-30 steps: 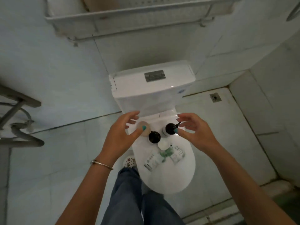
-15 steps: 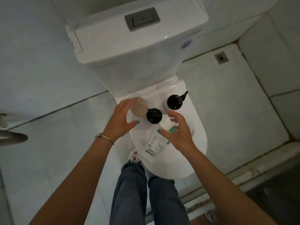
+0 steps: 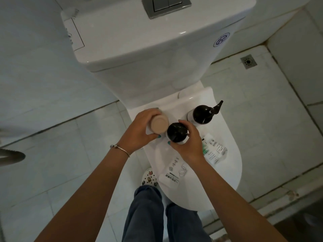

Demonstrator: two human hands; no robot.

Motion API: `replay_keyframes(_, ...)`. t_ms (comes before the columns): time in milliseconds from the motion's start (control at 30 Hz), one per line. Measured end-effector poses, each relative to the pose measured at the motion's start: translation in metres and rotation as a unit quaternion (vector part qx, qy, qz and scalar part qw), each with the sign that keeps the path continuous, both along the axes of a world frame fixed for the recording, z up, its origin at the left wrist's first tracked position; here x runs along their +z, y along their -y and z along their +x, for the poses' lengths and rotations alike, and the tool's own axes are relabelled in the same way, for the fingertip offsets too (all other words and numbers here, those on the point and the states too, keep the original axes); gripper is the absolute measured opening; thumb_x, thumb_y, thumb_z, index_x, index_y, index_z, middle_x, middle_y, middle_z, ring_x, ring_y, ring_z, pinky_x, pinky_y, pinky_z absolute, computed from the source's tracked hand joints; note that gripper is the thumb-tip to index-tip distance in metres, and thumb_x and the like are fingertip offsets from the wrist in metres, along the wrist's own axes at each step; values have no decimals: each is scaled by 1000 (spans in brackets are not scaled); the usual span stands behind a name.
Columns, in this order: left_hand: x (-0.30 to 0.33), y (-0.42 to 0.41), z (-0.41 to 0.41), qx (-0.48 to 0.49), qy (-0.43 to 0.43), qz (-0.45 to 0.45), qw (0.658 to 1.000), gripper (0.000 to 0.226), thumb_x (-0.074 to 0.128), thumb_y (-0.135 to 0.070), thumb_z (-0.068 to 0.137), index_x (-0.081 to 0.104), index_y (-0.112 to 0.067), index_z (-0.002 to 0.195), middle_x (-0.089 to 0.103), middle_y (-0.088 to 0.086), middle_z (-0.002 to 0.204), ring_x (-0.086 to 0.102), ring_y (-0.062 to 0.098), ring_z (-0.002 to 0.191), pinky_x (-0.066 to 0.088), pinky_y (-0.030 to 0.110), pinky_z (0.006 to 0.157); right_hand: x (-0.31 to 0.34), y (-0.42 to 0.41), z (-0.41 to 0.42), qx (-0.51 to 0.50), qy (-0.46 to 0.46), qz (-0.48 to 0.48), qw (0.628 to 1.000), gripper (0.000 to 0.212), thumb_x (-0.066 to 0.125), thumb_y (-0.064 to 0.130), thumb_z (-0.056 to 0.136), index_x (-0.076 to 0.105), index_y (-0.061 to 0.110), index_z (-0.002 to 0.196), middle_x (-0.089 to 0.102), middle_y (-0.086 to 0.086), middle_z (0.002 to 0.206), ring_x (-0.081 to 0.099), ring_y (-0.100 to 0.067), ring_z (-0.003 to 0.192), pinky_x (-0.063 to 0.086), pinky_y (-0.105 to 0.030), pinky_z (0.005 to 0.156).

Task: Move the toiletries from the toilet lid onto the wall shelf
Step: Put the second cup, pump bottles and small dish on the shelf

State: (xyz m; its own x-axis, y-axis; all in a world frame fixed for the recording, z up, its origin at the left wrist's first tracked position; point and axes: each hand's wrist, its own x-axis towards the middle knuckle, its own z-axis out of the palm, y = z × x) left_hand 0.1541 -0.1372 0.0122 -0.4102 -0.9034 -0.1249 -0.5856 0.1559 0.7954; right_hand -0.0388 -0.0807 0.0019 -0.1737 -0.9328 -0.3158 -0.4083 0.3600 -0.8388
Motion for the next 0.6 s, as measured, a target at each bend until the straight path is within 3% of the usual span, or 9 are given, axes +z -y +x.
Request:
replay_keyframes(133,6,-4,1,25,-23,21,999,75,85,-17,66,45,-23,129,47,-11,134,44,8,123,30,11,103,5,2,0,-21,20,9,1000,70,90,14,54,57,33,112,61,16,112,56,-3,107,47,-30,100)
replay_keyframes(267,40,-8,0,56,-40,-5,998,74,86,-22,65,45,-29,126,50,-14,130,46,5,119,31,10,98,35,-3,-3,-28,44,2,999,73,91,15,54,56,37,115,62,17,115,57,-3,110,47,-28,99)
replay_keyframes(467,156,-13,-15,107,-82,-78,988,69,85,-33,59,53,-29,121,55,-16,119,51,13,111,45,37,94,152,-1,-23,-45,82,-7,996,71,93,19,52,57,35,110,66,17,108,62,-1,104,49,-18,88)
replay_keyframes(600,252,-15,-29,138,-122,-122,975,70,85,-33,57,55,-25,119,56,-14,116,53,17,110,48,36,93,248,6,-42,-30,95,-62,993,65,91,4,52,61,27,104,68,17,99,65,6,92,50,-10,76)
